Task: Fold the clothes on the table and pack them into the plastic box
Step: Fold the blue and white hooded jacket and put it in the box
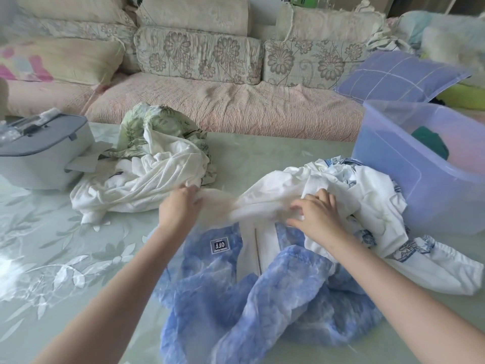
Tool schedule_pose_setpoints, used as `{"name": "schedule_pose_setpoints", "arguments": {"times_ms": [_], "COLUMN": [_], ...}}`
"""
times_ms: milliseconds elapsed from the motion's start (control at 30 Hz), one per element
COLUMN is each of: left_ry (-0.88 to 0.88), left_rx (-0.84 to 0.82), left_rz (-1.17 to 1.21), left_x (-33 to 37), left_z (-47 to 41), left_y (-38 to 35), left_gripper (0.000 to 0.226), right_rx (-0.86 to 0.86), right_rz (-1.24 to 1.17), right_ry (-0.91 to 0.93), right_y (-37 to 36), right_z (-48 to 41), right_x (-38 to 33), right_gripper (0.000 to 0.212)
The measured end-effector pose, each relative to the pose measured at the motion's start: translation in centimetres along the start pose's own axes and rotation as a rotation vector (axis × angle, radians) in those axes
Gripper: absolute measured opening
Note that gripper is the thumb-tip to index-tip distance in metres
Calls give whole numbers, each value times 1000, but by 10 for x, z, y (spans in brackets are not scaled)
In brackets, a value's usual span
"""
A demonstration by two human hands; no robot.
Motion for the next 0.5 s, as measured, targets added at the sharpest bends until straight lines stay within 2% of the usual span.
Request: {"name": "schedule_pose_setpoints", "arguments": {"times_ms": [67, 167, 233, 367, 433, 500], "left_ry": [66, 146, 218, 316, 221, 26], "left_rx": [138, 278, 285, 181, 150, 135], "left_rz": [47, -70, -128, -311, -297, -150], "left_x": [-18, -46, -64, -98, -90, -59], "left_z": [-2, -2, 2, 17, 20, 23], "left_y": [24, 57, 69, 70, 64, 50], "left_gripper": [25, 28, 42, 63, 64, 60], "right_rx": [-4, 4, -7, -71, -95, -86], "right_rz": [6, -24, -20, -93, -128, -129], "right_ry": [24, 13, 27, 49, 24, -20], "right_y": [-6, -12, -13, -11, -8, -1], "right_z": [2, 5, 7, 12, 16, 21], "right_x": [0, 0, -2, -5, -1, 5], "right_gripper": [21, 14, 17, 28, 34, 36]}}
Point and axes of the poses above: each hand's wrist, its own z-axis away from the middle knuckle, its own y-axis out of the back of the hand, x = y × z, the point moved 5 cm from there along -z, towards the middle knuckle, and after that the axes turned 8 degrees about -y, right-handed, at the moved point
